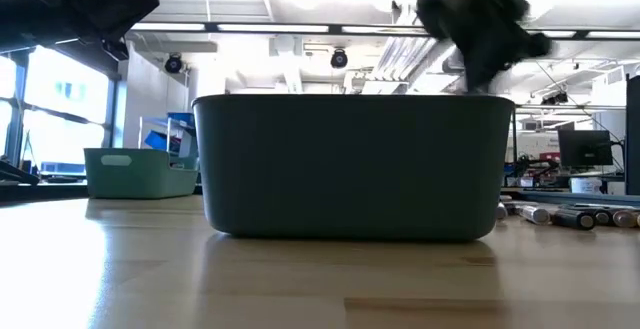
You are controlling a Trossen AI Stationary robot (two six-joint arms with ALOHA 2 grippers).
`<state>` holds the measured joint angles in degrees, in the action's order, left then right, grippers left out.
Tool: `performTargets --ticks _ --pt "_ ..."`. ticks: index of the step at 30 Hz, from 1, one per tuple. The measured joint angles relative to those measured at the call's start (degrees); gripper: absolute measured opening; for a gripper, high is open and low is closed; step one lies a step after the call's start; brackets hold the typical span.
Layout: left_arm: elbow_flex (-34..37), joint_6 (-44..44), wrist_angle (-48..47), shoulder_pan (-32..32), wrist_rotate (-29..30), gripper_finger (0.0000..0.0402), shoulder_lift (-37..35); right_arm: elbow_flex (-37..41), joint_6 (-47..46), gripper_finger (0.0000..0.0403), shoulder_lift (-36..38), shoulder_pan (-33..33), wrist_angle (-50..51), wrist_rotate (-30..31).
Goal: Sort batteries
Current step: Put the silver battery into the blue bin
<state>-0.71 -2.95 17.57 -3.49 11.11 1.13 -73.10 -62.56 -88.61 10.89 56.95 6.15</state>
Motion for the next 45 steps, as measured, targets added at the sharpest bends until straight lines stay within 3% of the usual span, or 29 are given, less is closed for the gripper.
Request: performTargets --ticks 5,12,21,40,45 --pt "0.0 1.0 0.3 0.0 0.0 0.0005 0.0 -11.4 15.3 0.0027 -6.8 1.9 -3.8 1.1" --pt "0.0 1.0 0.3 0.0 0.0 0.0005 0.0 -23.8 33.4 0.0027 -24.3 0.7 -1.5 -10.1" --pt "0.0 1.0 0.3 0.0 1.1 0.0005 0.0 -32.1 42.3 0.0027 -38.0 -2.7 5.5 -11.2" --pt "0.0 1.4 0.8 0.0 1.5 0.0005 0.0 -29.2 57.3 0.0028 -40.9 -2.4 5.2 -12.7" --pt "0.0 1.4 1.9 0.0 1.5 0.0005 0.0 -29.2 59.1 0.0044 -40.9 -2.4 4.9 -12.8"
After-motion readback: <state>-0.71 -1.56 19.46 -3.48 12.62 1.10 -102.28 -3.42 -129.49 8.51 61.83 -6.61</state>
